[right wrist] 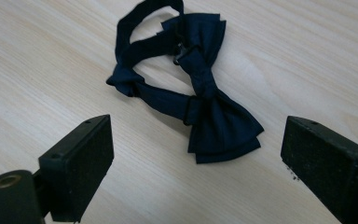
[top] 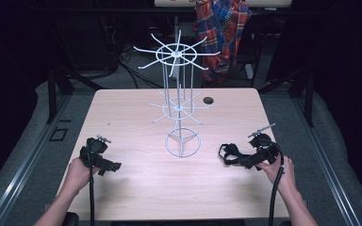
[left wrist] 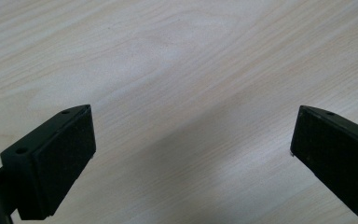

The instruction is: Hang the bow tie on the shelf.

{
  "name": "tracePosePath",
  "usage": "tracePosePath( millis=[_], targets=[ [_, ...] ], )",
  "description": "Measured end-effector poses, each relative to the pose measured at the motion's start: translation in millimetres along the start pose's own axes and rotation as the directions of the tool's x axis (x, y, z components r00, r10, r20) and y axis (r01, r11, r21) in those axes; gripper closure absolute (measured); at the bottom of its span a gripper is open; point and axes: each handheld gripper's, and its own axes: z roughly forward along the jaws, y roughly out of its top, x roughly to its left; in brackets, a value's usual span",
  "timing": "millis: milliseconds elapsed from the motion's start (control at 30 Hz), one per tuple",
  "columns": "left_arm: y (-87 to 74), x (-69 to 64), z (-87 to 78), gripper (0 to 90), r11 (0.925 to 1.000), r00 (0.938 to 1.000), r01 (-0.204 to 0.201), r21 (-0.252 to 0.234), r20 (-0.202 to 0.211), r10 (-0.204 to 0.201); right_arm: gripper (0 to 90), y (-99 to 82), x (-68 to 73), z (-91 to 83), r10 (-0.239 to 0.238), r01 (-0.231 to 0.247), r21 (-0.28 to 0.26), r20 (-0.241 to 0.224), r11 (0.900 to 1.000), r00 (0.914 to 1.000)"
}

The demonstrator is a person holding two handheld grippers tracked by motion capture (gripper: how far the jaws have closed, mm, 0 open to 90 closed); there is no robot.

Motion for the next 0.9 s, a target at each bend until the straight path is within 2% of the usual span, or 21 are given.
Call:
tracePosePath(
  millis=[133, 300, 400, 633, 667, 700, 800, 900],
  targets=[
    [-0.4, 0.3, 0.0, 0.0, 1.0, 1.0, 0.003, -0.003, 0.0, -0.003, 11.1, 4.7, 7.1, 1.9, -0.003, 0.003, -0.016, 0.005, 0.9999, 1.0],
    [-0.3, 0.2, 0.2, 0.0, 1.0, 1.0, 0.002, -0.001, 0.0, -0.002, 10.2, 10.4, 11.7, 6.1, -0.023, 0.023, 0.001, 0.006, 0.9997, 0.9997],
    [0.0, -0.1, 0.4, 0.0, 1.0, 1.0, 0.001, 0.003, 0.0, -0.001, 9.9, 13.0, 14.2, 9.7, -0.015, 0.015, -0.004, -0.002, 0.9999, 0.9999],
    [0.0, -0.6, 1.1, 0.0, 1.0, 1.0, -0.003, 0.007, 0.0, 0.003, 10.0, 21.0, 16.7, 21.8, -0.011, 0.011, 0.03, -0.01, 0.9995, 0.9999],
    [0.0, -0.7, 1.2, 0.0, 1.0, 1.0, -0.003, 0.007, 0.001, 0.003, 9.1, 24.6, 16.3, 25.7, -0.018, 0.019, 0.054, -0.007, 0.9984, 0.9998],
    [0.0, -0.7, 1.3, 0.0, 1.0, 1.0, -0.003, 0.007, 0.001, 0.003, 9.1, 24.6, 16.3, 25.7, -0.018, 0.019, 0.054, -0.007, 0.9984, 0.9998],
    [-0.1, -0.6, 1.4, 0.0, 1.0, 1.0, -0.003, 0.008, 0.001, 0.003, 6.0, 29.4, 18.5, 31.0, -0.016, 0.015, 0.054, 0.008, 0.9984, 0.9998],
    [-0.1, -0.6, 1.6, 0.0, 1.0, 1.0, -0.003, 0.009, 0.002, 0.003, 1.6, 34.4, 18.9, 38.3, -0.024, 0.023, 0.091, 0.011, 0.9955, 0.9996]
  ],
)
